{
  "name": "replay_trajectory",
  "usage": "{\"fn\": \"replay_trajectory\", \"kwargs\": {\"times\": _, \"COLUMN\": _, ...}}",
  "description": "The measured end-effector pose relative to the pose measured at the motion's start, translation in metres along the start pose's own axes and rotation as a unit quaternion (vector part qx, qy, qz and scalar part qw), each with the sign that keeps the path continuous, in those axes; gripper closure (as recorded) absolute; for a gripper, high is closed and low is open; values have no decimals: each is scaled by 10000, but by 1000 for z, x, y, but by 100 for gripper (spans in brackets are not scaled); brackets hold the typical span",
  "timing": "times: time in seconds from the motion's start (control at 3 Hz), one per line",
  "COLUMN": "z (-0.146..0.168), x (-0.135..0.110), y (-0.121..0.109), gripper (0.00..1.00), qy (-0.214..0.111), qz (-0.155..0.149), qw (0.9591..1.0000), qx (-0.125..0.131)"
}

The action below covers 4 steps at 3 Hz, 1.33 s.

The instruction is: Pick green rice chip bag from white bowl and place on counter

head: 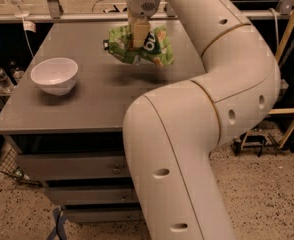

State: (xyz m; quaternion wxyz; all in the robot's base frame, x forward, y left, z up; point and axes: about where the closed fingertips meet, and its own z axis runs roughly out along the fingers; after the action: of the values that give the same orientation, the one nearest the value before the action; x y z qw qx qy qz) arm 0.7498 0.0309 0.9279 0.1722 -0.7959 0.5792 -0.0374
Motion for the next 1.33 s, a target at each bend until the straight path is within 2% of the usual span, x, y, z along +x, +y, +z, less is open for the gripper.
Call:
{"fn": "replay_trajectory", "kwargs": {"times": 0.67, "z": 8, "x": -3, "y": -9, "gripper": 14, "qy": -32, "qz": -12, "qw": 9999, "qx": 110}}
{"fn": "replay_trajectory", "kwargs": {"times": 1.0, "z": 13, "x": -5, "y": -12, "gripper": 0, "qy": -43, "qz": -16, "qw": 9999, "qx": 144}}
{"fn": "replay_trajectory", "kwargs": {"times": 1.33, "z": 13, "x": -5, "y": -12, "gripper": 0, "qy": -43, "qz": -16, "qw": 9999, "qx": 144}}
